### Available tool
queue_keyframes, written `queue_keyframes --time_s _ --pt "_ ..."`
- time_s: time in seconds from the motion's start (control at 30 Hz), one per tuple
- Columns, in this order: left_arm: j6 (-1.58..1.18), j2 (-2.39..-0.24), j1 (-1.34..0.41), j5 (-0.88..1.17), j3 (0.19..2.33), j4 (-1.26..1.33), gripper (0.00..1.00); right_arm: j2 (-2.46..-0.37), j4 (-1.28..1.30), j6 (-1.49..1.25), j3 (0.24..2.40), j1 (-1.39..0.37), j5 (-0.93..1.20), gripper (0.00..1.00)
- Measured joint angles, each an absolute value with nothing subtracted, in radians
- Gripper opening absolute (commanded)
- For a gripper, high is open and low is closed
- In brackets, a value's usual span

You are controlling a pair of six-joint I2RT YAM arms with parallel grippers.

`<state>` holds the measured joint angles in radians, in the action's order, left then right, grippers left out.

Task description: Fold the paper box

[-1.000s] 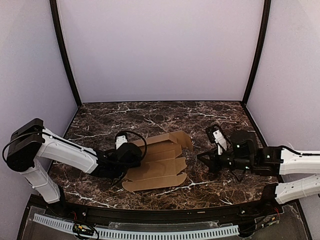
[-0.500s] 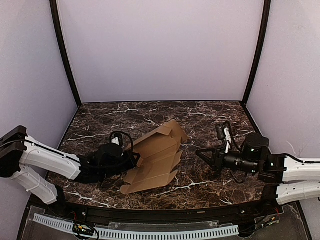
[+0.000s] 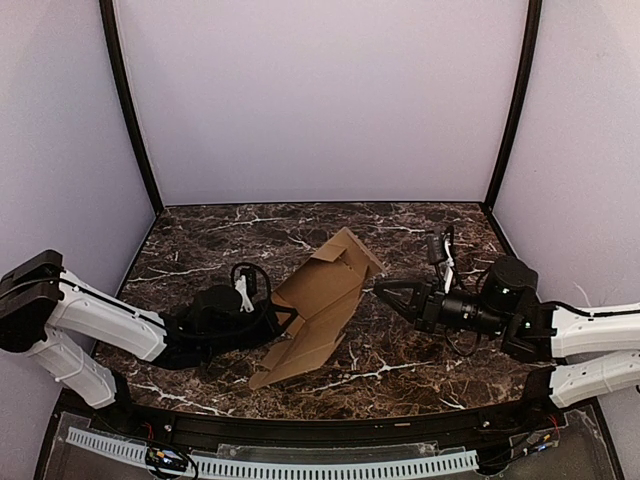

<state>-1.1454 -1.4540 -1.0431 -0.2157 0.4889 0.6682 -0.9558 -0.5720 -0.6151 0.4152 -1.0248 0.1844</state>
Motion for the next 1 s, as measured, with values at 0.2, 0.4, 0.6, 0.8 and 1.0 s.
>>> queue_keyframes --time_s 0.2,0.4,0.6,0.8,1.0 --pt "-1.159 -1.506 -1.043 -0.175 0.489 0.717 0.01 -0.987 -0.628 -0.612 0.463 -1.035 0.194 0.00" --pt "-1.167 -1.518 -1.043 -0.153 0.490 0.754 0.01 -1.007 -0.635 -0.601 0.479 -1.043 0.170 0.00" --pt "-1.167 -1.525 -1.043 -0.134 0.505 0.762 0.01 -1.053 -0.637 -0.590 0.496 -1.065 0.110 0.00" --pt "-1.166 -1.526 -1.043 -0.122 0.516 0.769 0.01 -1.109 -0.624 -0.572 0.526 -1.097 0.041 0.00" --pt "-1.140 -1.525 -1.042 -0.119 0.525 0.746 0.01 -1.138 -0.604 -0.557 0.552 -1.125 -0.021 0.00"
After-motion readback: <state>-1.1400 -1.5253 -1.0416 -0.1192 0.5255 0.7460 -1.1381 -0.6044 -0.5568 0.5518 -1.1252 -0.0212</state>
